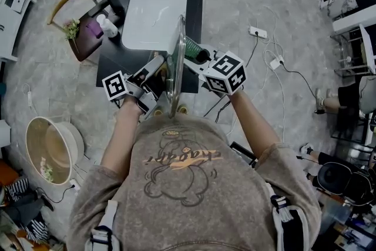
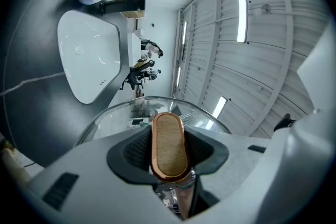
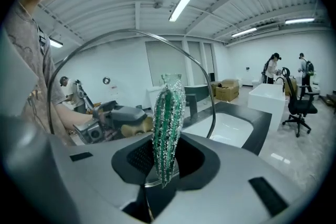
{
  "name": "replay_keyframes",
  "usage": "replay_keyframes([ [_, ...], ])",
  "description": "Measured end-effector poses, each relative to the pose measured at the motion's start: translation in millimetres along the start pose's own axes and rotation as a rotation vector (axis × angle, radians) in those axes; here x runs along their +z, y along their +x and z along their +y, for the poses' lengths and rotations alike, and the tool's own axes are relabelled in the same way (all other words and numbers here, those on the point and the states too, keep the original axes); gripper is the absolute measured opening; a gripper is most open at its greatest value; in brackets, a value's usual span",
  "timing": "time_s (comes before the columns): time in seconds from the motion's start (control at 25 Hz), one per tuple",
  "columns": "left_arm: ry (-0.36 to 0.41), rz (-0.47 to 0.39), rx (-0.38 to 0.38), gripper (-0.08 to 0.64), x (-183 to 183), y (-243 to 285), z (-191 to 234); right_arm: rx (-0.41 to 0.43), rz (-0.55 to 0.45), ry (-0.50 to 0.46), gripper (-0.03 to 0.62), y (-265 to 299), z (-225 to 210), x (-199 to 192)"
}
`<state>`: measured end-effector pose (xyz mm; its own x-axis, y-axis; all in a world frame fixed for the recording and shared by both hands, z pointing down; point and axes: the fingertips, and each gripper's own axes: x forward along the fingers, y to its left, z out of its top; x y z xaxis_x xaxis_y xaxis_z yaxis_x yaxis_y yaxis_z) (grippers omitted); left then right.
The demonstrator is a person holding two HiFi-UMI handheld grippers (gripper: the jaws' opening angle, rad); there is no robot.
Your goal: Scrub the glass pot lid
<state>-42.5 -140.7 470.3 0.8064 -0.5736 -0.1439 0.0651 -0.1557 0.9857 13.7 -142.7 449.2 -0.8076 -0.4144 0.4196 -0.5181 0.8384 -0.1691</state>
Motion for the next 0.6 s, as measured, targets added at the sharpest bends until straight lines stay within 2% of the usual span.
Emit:
replay_keyframes([
  [0.16, 0.0, 0.005, 0.016, 0.17, -0.2, -1.5, 2.5, -0.003, 0.02, 0.025, 0.094, 10.8, -5.3, -15.5],
  [0.6, 0.033, 0.006, -0.001, 0.17, 2.4, 0.5, -7.4, -0.004, 0.084, 0.062, 0.094, 30.9, -6.7, -53.6],
])
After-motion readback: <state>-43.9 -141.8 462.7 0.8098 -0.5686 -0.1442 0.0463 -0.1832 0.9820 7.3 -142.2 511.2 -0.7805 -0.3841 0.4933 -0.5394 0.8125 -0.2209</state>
